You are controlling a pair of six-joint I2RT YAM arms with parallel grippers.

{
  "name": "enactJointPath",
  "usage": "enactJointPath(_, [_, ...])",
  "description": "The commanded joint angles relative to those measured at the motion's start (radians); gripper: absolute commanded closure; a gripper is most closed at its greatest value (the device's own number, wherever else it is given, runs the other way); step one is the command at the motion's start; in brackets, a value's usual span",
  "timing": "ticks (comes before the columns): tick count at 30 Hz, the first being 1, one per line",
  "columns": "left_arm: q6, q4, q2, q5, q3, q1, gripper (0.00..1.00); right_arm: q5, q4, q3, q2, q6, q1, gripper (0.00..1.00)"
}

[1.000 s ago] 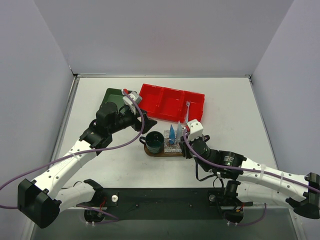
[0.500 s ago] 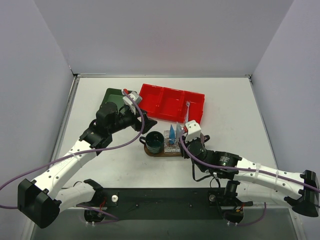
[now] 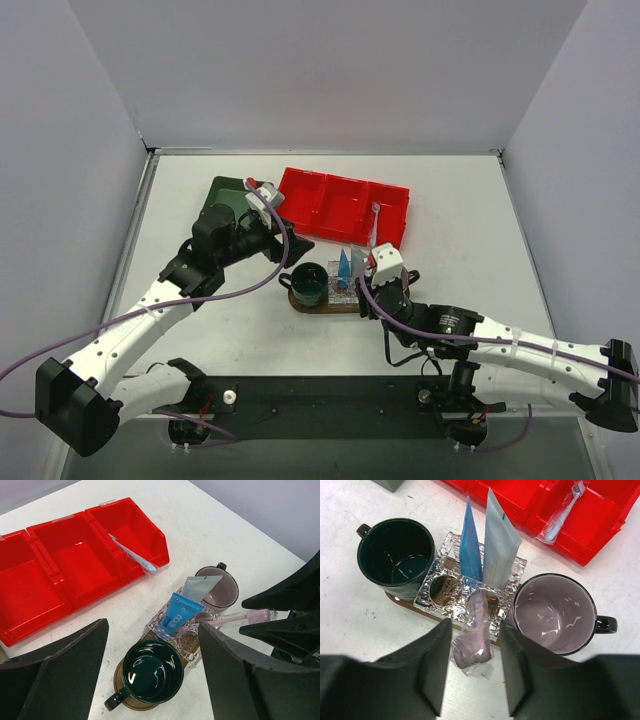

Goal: Prepare toiletry sets of a toothbrush and toothpaste on the tray

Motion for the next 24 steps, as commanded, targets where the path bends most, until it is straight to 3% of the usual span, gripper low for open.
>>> enactJointPath(1, [0.017,0.014,-0.005,0.021,0.018,0.007,0.17,0.039,-0.042,0.016,-0.046,0.026,0.010,0.57])
enactJointPath(9, [0.018,0.014,-0.004,0.019,0.018,0.007,0.17,0.027,-0.071,0.046,-0.109,0.032,0.010,0.41])
enactJointPath(12, [0.018,0.014,-0.005,0.021,0.018,0.007,0.16,0.025,-0.078,0.052,-0.139,0.021,0.012,0.30])
enactJointPath(21, [0.017,-0.025,-0.007,-0.018,0.020,0.007,0.16,0.019,-0.112,0.126,-0.166,-0.003,0.007,0.30])
enactJointPath(24, [0.022,-0.036,-0.013,-0.050,0.024,0.010,0.16,0.017,-0.112,0.164,-0.150,-0.015,-0.016,0.36])
